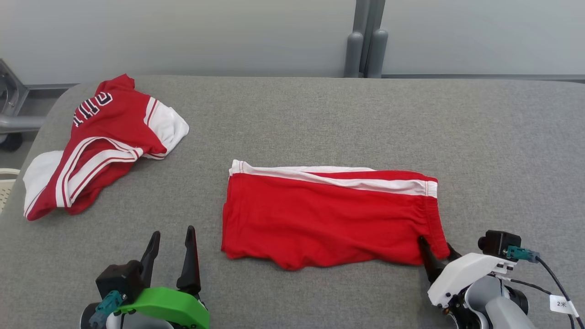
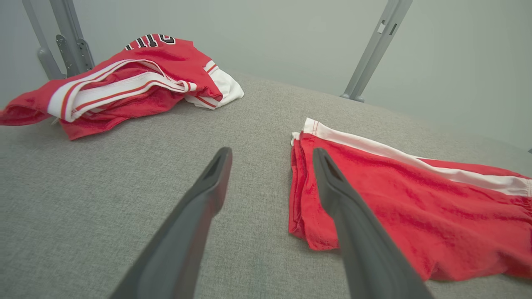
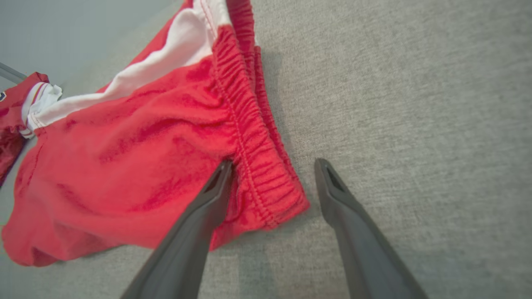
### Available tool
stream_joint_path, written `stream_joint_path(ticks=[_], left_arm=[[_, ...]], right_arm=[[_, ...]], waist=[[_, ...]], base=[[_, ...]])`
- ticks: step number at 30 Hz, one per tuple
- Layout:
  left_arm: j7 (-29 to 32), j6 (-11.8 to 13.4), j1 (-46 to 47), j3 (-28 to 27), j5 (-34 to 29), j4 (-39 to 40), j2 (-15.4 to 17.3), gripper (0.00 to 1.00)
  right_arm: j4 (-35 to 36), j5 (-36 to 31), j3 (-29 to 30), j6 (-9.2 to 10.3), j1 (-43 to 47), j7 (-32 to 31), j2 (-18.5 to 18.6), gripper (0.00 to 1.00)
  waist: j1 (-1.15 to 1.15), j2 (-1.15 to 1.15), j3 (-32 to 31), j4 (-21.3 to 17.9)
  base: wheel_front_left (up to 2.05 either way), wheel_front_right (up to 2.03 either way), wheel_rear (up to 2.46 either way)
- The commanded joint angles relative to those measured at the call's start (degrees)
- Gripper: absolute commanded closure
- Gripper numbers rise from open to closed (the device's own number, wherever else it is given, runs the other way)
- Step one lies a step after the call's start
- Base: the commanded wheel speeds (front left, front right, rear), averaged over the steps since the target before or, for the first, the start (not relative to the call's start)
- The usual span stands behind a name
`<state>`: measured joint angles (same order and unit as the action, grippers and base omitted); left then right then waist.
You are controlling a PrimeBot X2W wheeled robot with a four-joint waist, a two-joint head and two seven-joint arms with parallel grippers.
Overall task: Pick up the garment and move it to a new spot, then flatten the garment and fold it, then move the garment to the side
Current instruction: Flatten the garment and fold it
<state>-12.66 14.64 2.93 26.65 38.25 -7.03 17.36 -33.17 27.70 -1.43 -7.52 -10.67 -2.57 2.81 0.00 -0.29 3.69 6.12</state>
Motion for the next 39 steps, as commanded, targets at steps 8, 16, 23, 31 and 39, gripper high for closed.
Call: stream_joint_path(ticks=[8,16,23,31,39], left_arm=[[-0.4,0.6,-0.2,-0.4,-0.6,0.3,1.0,0.00],[-0.3,1.2,-0.4,-0.6,-0.6,0.7,1.4,0.00],[-0.2,1.4,-0.1,-0.2,-0.8,1.3,1.4,0.00],[0.1,1.5,1.1,0.5,-1.1,2.9,1.1,0.00],[0.3,1.7,1.5,0.8,-0.9,4.0,0.8,0.00]], right_arm=[[-7.9,9.4,-4.2,0.06,-4.6,2.0,0.0,0.51],[-9.3,11.1,-5.1,0.06,-8.0,5.7,0.2,1.00],[-6.4,9.8,-3.6,0.06,-9.2,5.3,2.8,1.00],[-2.1,6.0,2.4,0.05,-8.2,1.7,11.0,1.00],[2.0,2.1,7.7,0.03,-7.3,-2.4,12.7,1.00]], waist=[[0.00,0.29,0.6,-0.3],[0.00,0.29,0.8,-1.7],[0.00,0.29,1.0,-4.1],[0.00,0.29,1.3,-6.1],[0.00,0.29,1.8,-6.9]], base=[[0.00,0.00,0.00],[0.00,0.00,0.00],[0.00,0.00,0.00],[0.00,0.00,0.00],[0.00,0.00,0.00]])
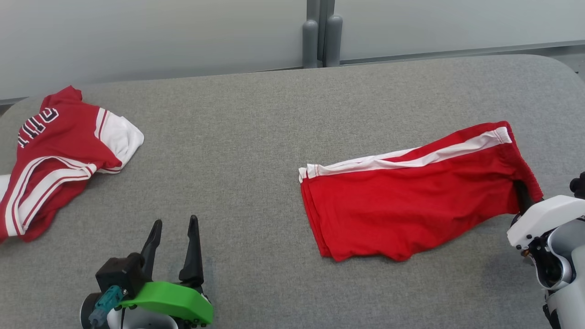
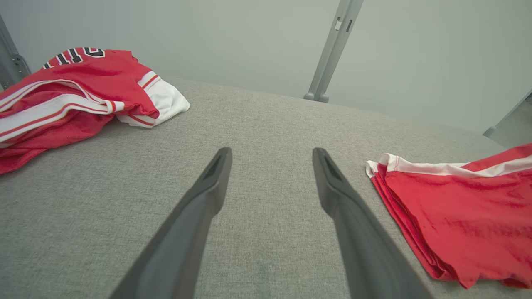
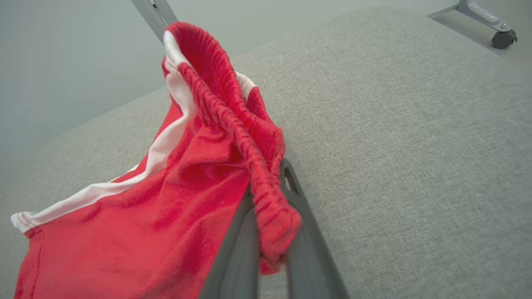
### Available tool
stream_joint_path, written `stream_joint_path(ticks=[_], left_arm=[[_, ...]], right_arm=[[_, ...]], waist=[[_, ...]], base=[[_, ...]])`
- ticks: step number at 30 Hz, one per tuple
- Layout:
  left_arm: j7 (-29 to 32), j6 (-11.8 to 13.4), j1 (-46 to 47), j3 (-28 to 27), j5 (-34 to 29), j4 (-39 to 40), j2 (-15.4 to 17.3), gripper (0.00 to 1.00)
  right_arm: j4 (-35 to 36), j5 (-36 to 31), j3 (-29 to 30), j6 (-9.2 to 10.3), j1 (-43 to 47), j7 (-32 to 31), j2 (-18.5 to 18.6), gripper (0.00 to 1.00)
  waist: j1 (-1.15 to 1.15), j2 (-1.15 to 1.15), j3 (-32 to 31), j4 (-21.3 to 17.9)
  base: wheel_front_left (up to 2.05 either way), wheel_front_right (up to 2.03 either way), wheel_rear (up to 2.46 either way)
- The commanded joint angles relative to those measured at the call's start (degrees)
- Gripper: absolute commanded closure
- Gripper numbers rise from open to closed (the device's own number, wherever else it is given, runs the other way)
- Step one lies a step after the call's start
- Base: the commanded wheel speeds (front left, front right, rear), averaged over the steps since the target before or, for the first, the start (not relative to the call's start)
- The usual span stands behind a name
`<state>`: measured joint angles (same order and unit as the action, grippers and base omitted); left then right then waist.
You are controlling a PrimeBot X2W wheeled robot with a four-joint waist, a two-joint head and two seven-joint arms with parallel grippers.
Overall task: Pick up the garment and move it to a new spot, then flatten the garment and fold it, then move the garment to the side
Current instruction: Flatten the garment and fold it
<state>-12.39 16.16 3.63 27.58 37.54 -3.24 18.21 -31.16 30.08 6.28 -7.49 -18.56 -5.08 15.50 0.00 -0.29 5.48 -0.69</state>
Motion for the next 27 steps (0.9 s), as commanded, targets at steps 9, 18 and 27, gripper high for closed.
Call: stream_joint_path(ticks=[9,18,27], left_arm=[[0.1,-0.2,1.1,0.1,0.4,-0.1,-0.1,0.00],[0.0,-0.1,1.5,0.5,0.6,0.2,-0.4,0.00],[-0.3,0.0,1.4,0.6,0.8,0.5,-0.8,0.00]], right_arm=[[10.5,-1.4,-2.7,0.00,2.1,-3.7,-4.5,1.00],[19.3,-5.3,-11.9,0.00,3.3,-7.3,-7.4,1.00],[17.7,-13.2,-24.1,0.00,4.5,-8.2,-6.6,1.00]], waist=[[0.00,0.29,-0.2,0.2],[0.00,0.29,-0.6,1.9],[0.00,0.29,-0.6,4.3]], base=[[0.00,0.00,0.00],[0.00,0.00,0.00],[0.00,0.00,0.00]])
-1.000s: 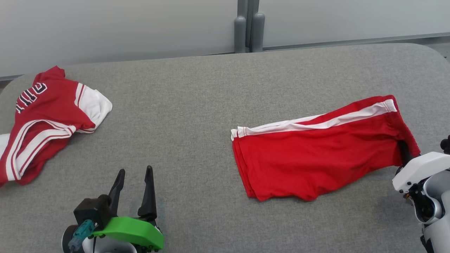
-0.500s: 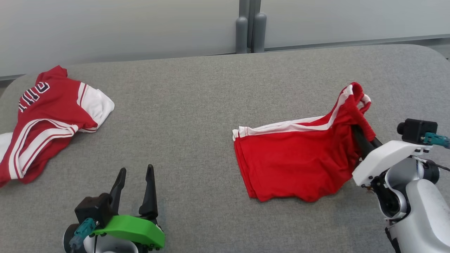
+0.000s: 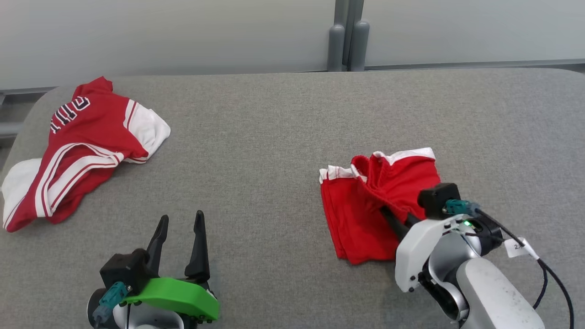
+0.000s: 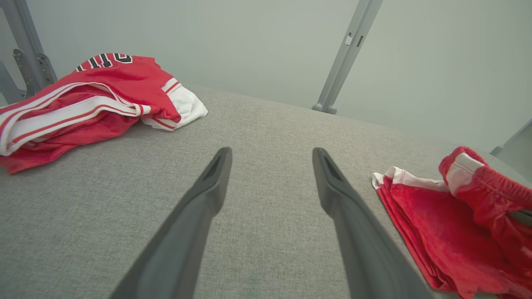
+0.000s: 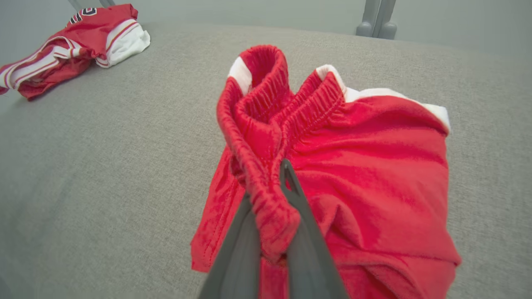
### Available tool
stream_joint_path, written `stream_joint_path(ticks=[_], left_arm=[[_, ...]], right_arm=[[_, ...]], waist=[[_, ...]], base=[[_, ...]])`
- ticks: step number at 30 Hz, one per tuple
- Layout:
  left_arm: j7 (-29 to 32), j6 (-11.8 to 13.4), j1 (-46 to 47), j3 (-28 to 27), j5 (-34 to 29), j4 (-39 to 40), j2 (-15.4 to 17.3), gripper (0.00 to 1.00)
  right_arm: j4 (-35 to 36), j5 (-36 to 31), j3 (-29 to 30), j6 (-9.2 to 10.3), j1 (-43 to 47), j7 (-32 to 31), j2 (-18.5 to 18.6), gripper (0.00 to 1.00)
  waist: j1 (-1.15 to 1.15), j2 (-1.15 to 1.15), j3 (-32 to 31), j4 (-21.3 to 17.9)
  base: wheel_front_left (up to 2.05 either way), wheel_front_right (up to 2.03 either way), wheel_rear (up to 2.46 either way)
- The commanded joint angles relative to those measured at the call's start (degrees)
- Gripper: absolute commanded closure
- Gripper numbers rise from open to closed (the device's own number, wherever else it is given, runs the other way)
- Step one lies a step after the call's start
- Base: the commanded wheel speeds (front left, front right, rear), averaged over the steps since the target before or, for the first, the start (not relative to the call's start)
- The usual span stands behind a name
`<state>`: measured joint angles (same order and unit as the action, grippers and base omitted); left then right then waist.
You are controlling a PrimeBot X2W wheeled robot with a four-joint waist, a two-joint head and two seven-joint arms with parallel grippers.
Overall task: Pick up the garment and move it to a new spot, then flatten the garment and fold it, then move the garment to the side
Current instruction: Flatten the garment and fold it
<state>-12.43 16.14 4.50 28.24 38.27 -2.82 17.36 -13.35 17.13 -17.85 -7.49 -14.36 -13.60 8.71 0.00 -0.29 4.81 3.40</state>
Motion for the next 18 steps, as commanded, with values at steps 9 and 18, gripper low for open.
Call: stream_joint_path(ticks=[9,18], left_arm=[[-0.6,0.0,0.6,-0.3,0.3,-0.2,-0.1,0.00],[-0.6,-0.2,0.6,0.0,0.7,-0.7,0.0,0.00]], right_arm=[[-5.7,-6.8,-3.3,0.00,-1.5,2.2,-0.3,1.00],[-10.1,-9.3,-4.0,0.00,-3.0,4.6,-3.1,0.00]], waist=[[0.00,0.29,0.5,0.8],[0.00,0.29,0.3,0.4]], base=[[0.00,0.00,0.00],[0.00,0.00,0.00]])
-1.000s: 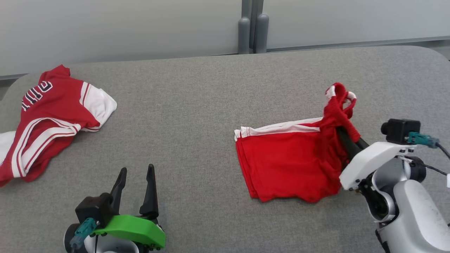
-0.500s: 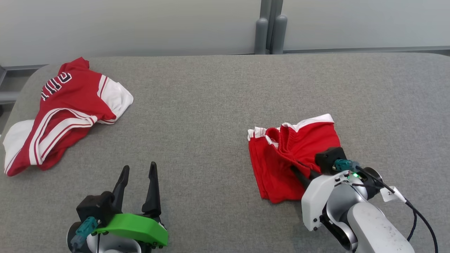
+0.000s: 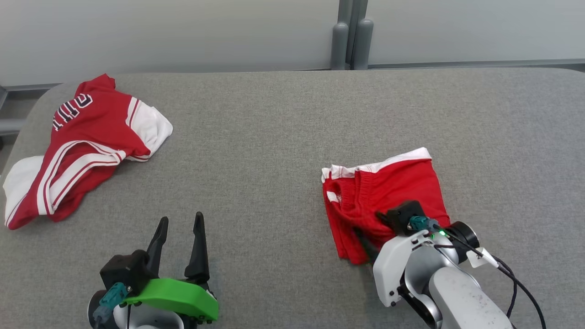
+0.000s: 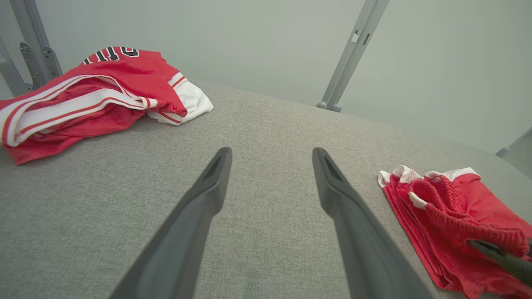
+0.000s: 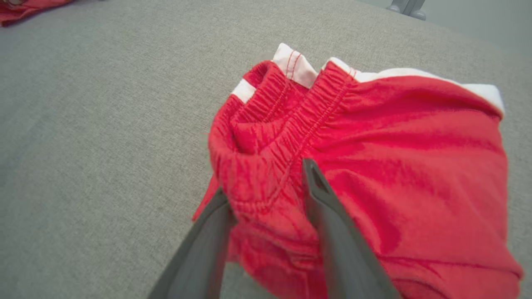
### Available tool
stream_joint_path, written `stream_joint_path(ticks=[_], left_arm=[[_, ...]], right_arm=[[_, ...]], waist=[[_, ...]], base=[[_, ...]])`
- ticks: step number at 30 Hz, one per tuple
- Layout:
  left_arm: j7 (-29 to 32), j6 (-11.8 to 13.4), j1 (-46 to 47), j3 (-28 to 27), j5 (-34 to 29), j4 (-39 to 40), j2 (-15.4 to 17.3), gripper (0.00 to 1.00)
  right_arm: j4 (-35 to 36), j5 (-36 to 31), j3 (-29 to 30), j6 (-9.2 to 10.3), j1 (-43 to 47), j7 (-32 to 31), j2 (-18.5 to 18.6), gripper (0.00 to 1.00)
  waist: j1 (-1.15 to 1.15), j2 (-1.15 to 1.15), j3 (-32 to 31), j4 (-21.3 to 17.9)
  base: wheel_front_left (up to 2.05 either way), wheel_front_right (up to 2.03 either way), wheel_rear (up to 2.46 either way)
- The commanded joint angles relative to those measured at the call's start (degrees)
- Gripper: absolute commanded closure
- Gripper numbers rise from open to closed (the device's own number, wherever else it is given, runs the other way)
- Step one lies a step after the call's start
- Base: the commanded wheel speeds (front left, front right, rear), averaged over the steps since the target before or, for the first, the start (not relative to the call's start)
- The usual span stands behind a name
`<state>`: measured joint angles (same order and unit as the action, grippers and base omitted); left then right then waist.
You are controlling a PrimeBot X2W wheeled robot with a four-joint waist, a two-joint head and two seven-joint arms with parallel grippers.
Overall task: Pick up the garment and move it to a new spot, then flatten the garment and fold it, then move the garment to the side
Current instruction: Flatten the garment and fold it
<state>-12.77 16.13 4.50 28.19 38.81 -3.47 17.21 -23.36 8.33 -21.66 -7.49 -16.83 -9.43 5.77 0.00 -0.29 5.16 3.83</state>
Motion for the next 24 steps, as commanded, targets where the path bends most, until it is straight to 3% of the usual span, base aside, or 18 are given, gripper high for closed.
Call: stream_joint_path(ticks=[1,12,24], left_arm=[[-0.2,-0.2,0.6,0.1,0.1,-0.1,0.2,0.00],[0.0,0.3,-0.7,0.4,0.3,-0.2,0.8,0.00],[0.3,1.1,-2.3,0.8,-0.2,1.3,1.5,0.00]], right_arm=[[-0.2,-0.4,-0.4,0.00,-0.4,0.6,-0.4,0.00],[4.1,1.9,-1.4,0.00,1.8,3.3,-1.6,0.00],[12.9,-0.1,10.1,0.00,5.3,2.4,0.0,0.00]], waist=[[0.00,0.29,-0.2,-0.1],[0.00,0.29,-1.9,-0.9],[0.00,0.29,-4.5,-2.3]], base=[[0.00,0.00,0.00],[0.00,0.00,0.00],[0.00,0.00,0.00]])
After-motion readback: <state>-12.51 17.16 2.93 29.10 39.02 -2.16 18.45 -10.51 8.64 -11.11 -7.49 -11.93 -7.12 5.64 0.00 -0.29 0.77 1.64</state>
